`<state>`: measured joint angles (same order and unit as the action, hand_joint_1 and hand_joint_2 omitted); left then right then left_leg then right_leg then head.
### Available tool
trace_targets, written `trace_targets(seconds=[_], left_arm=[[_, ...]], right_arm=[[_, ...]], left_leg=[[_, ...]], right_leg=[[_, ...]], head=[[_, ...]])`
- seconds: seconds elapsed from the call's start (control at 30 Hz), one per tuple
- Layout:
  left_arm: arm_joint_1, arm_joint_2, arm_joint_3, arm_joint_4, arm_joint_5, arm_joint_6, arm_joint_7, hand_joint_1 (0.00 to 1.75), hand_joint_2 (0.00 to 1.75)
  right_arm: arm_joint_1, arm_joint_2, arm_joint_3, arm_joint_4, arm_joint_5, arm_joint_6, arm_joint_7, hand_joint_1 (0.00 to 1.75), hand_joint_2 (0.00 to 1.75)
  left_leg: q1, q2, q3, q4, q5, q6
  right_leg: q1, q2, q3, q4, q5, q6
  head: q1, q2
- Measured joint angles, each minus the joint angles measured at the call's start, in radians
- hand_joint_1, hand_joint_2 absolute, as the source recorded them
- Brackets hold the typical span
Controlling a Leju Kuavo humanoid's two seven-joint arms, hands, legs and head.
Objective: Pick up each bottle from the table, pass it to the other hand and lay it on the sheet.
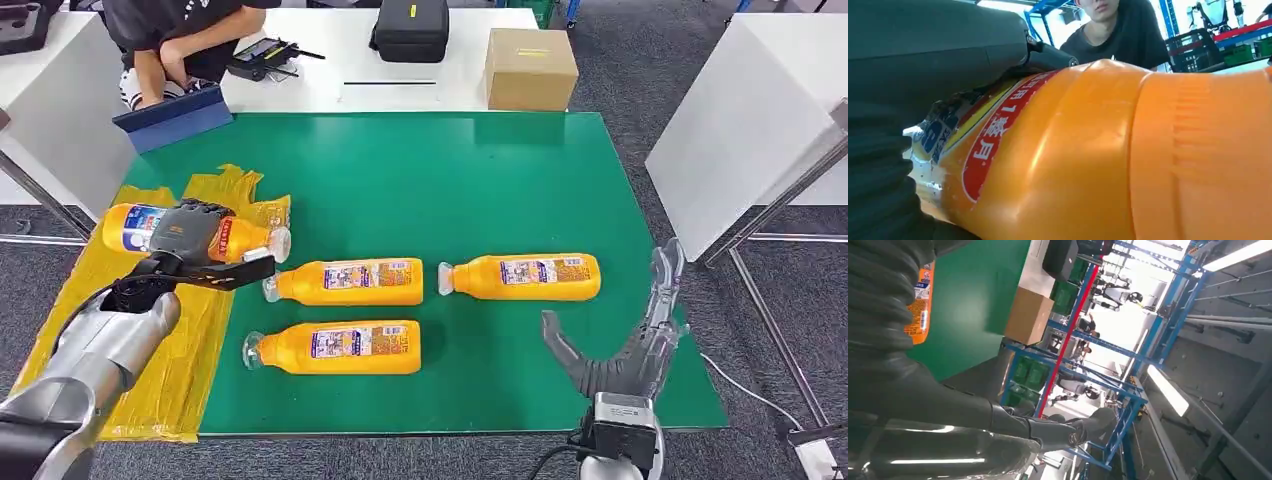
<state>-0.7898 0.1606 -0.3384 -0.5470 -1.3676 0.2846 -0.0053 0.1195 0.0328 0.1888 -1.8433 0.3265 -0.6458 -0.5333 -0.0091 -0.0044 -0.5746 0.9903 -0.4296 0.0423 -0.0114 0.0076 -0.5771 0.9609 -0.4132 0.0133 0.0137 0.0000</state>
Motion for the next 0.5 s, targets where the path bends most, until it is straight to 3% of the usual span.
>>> trace_targets(seconds=[0.5], left_arm=[[-0.007, -0.001, 0.002, 0.021, 0.027, -0.044, 0.028, 1.75, 1.75]], right_arm=[[-0.020, 0.008, 0.000, 0.014, 0.014, 0.019, 0.016, 0.00, 1.75]], left_leg=[[0.000, 0.000, 0.000, 0.000, 0.000, 0.000]], right_leg=[[0.000, 0.000, 0.000, 0.000, 0.000, 0.000]], head=[[0.000, 0.000]])
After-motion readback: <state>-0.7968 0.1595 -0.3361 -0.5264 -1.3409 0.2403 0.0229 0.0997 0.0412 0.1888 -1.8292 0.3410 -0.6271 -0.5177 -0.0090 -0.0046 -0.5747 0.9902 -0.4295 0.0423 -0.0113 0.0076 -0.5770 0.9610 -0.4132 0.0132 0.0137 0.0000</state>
